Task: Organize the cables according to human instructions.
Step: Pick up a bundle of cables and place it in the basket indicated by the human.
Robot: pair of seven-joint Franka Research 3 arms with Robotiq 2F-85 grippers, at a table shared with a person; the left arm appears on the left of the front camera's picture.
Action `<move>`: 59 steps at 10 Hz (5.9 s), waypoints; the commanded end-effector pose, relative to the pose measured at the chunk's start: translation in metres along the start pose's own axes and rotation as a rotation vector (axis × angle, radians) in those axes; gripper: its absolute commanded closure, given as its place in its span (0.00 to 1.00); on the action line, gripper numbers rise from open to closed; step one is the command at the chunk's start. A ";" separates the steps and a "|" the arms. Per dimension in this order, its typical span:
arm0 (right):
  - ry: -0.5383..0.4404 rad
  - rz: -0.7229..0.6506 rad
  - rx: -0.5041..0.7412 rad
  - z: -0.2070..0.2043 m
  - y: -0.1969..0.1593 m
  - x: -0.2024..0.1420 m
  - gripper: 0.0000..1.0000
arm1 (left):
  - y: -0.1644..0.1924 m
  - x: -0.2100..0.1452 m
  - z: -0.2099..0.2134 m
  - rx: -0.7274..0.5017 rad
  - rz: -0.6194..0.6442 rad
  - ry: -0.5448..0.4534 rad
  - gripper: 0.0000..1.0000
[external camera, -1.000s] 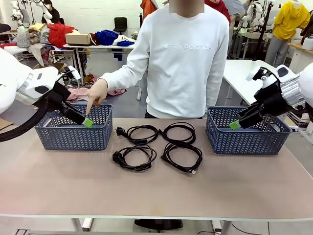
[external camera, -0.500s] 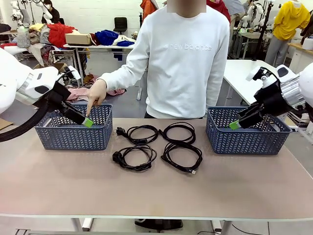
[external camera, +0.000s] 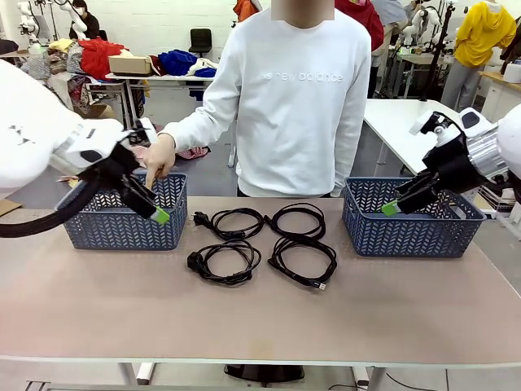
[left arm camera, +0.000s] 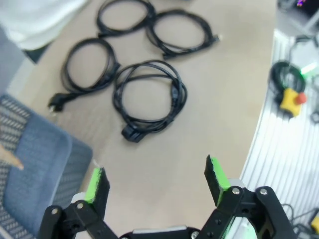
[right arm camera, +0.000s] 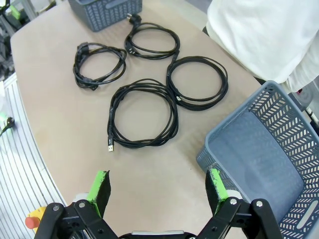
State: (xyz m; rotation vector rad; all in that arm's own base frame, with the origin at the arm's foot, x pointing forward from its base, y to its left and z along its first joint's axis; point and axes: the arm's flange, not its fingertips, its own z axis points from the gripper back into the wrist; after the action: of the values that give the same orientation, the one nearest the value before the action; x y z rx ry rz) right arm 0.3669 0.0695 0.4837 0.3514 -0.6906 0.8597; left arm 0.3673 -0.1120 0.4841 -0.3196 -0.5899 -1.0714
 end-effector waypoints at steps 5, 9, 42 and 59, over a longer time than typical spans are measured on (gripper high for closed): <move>-0.013 0.001 0.011 -0.001 -0.002 -0.001 0.00 | 0.012 0.070 -0.088 -0.097 -0.284 0.300 0.00; -0.013 0.001 0.011 -0.001 -0.002 -0.001 0.00 | 0.008 0.068 -0.122 -0.123 -0.348 0.377 0.00; -0.013 0.001 0.011 -0.001 -0.002 -0.001 0.00 | -0.019 0.045 -0.247 -0.254 -0.573 0.561 0.13; -0.013 0.001 0.011 -0.001 -0.002 -0.001 0.00 | -0.044 0.116 -0.145 -0.188 -0.587 0.504 1.00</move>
State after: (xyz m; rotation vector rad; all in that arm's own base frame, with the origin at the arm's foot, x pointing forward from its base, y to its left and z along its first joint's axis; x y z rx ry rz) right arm 0.3667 0.0698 0.4837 0.3506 -0.6900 0.8601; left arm 0.4064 -0.2968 0.4174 -0.0474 -0.1227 -1.7262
